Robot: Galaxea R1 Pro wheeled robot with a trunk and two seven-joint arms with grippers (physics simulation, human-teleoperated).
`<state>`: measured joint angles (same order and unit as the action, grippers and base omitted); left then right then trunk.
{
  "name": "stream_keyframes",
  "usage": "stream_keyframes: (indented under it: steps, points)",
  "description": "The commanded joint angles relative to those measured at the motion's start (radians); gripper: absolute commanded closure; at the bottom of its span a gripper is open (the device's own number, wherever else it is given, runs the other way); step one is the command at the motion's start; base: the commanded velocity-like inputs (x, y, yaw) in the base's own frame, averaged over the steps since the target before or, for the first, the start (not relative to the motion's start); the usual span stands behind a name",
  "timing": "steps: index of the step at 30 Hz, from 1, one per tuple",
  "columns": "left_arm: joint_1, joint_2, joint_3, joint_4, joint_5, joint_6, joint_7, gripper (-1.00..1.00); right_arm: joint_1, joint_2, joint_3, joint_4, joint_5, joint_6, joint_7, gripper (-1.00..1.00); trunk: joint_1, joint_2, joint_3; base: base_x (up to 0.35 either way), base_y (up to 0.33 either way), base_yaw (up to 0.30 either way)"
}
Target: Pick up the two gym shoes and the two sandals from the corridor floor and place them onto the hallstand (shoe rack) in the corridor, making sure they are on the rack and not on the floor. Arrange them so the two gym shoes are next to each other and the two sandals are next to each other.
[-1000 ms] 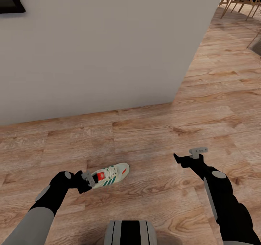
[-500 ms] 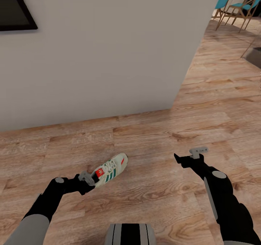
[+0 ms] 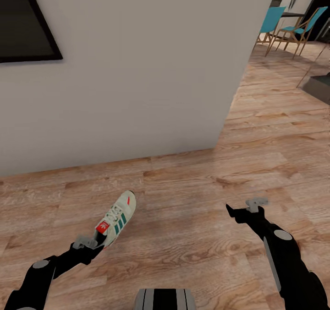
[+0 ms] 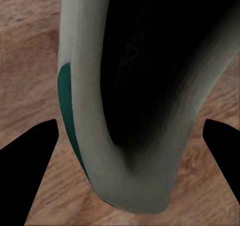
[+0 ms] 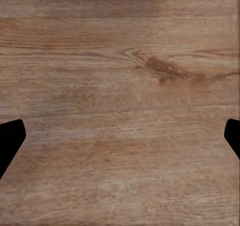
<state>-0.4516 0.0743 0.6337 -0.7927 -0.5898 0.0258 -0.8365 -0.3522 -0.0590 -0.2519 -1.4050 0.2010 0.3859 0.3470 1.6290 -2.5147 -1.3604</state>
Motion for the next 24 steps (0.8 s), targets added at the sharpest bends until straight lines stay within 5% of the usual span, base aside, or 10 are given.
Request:
stream_keyframes:
  steps: [1,5,6,11,13,17,24]
  points:
    - [0.008,-0.002,0.030,-0.001,-0.004,-0.015,-0.007,1.00,0.018,0.001,-0.014,0.019,0.010,-0.031,0.009,-1.00,-0.001,0.000,0.005,0.000,0.000,0.000]
    - [0.035,-0.005,0.120,-0.001,0.016,-0.087,-0.007,1.00,0.075,0.002,-0.054,0.103,0.008,-0.162,0.007,-1.00,-0.002,0.001,0.027,0.000,0.000,0.000]
    - [0.055,-0.006,0.178,-0.001,0.032,-0.128,-0.007,1.00,0.103,0.004,-0.091,0.176,0.008,-0.261,0.007,-1.00,-0.003,0.001,0.032,0.000,0.000,0.000]
    - [0.121,-0.008,0.294,0.025,0.079,-0.209,-0.007,1.00,0.126,0.004,-0.192,0.424,0.007,-0.487,0.008,-1.00,-0.005,0.002,0.059,0.000,0.000,0.000]
    - [0.164,-0.007,0.366,0.100,0.111,-0.308,-0.007,1.00,0.130,0.001,-0.255,0.570,0.008,-0.617,0.012,-1.00,-0.006,0.003,0.066,0.000,0.000,0.000]
    - [0.206,-0.006,0.447,0.135,0.125,-0.384,-0.004,1.00,0.132,-0.005,-0.277,0.721,0.009,-0.739,0.011,-1.00,-0.006,0.003,0.072,0.000,0.000,0.000]
    - [0.224,-0.005,0.483,0.137,0.129,-0.405,-0.004,1.00,0.133,-0.024,-0.281,0.820,0.009,-0.809,0.011,-1.00,-0.007,0.003,0.095,0.000,0.000,0.000]
